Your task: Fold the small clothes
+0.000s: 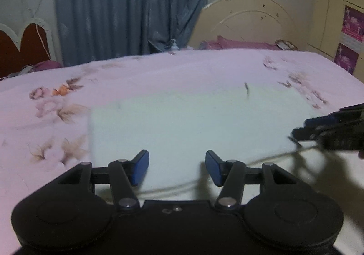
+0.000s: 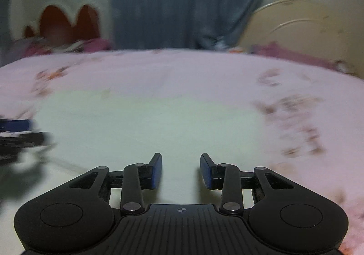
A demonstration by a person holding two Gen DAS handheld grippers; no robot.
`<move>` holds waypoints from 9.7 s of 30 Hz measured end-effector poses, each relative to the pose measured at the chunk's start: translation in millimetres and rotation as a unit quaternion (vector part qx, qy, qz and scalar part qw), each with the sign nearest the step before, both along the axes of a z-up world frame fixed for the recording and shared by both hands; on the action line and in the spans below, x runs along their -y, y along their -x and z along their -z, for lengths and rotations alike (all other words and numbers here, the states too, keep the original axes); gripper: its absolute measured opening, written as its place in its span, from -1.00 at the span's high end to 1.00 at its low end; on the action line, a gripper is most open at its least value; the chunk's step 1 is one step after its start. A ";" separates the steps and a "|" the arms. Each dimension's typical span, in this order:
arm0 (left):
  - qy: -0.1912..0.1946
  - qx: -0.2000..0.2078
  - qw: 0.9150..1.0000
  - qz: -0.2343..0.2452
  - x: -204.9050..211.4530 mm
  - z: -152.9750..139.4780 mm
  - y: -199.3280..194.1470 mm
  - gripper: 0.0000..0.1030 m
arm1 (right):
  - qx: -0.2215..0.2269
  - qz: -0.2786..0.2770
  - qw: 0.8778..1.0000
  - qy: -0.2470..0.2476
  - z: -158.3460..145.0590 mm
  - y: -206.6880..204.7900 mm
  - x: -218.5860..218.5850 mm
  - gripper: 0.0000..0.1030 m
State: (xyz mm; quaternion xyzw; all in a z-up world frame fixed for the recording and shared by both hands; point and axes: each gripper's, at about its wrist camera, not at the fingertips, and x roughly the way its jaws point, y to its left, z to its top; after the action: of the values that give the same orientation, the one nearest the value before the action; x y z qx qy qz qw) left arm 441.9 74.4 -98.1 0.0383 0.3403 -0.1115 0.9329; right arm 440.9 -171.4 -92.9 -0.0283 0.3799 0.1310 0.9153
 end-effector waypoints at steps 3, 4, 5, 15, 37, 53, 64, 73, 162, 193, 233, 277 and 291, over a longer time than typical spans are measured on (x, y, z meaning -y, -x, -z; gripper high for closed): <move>0.000 -0.012 0.999 -0.037 -23.0 9.5 4.6 -0.05 | -0.003 0.042 0.998 0.046 9.1 6.0 12.3 0.30; 0.007 -0.013 0.999 -0.039 -32.2 10.8 6.5 -0.06 | -0.008 0.073 0.996 0.052 10.7 4.8 26.5 0.30; 0.002 -0.012 0.999 -0.039 -37.4 11.4 7.5 -0.07 | -0.014 0.105 0.993 0.059 12.4 4.3 41.5 0.30; 0.007 -0.006 1.000 -0.029 -44.9 4.0 29.2 -0.05 | -0.009 0.118 0.992 0.036 -15.7 34.1 56.5 0.30; 0.062 -0.066 0.993 -0.070 -68.0 0.3 227.6 -0.23 | -0.075 0.107 0.987 -0.088 -18.9 216.7 141.9 0.30; 0.207 -0.104 0.968 -0.093 -92.6 3.6 334.0 0.00 | -0.133 0.077 0.961 -0.230 0.2 346.8 163.7 0.30; 0.323 -0.137 0.933 -0.082 -107.9 20.6 320.8 0.14 | -0.137 0.100 0.933 -0.319 10.9 335.4 176.6 0.30; 0.323 -0.152 0.932 -0.067 -100.5 26.7 320.0 0.48 | -0.146 0.054 0.932 -0.328 10.8 339.4 170.0 0.32; 0.001 -0.001 0.999 0.037 1.8 20.6 -95.9 -0.51 | 0.006 -0.115 0.993 -0.028 18.9 -93.9 -20.5 -0.02; -0.002 -0.001 1.000 -0.009 15.8 22.2 -33.7 -0.38 | 0.004 -0.005 1.000 0.002 9.2 -52.7 38.8 -0.05; 0.029 -0.024 0.994 -0.105 -29.8 25.4 128.9 -0.07 | -0.042 0.020 0.999 0.021 8.2 109.2 84.0 0.56; 0.426 -0.029 0.866 -0.260 -81.6 75.0 82.9 0.63 | -0.026 -0.048 0.992 -0.117 -16.6 12.4 -25.2 1.00; 0.401 -0.035 0.876 -0.266 -86.9 70.1 72.9 0.77 | -0.065 -0.049 0.990 -0.118 17.9 -10.1 -30.6 1.00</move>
State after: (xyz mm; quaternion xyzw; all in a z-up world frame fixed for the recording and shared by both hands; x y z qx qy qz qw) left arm 369.0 161.2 -168.2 -0.4349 0.2965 0.0123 0.8502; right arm 450.9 -140.8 -110.8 0.0701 0.4183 0.2212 0.8781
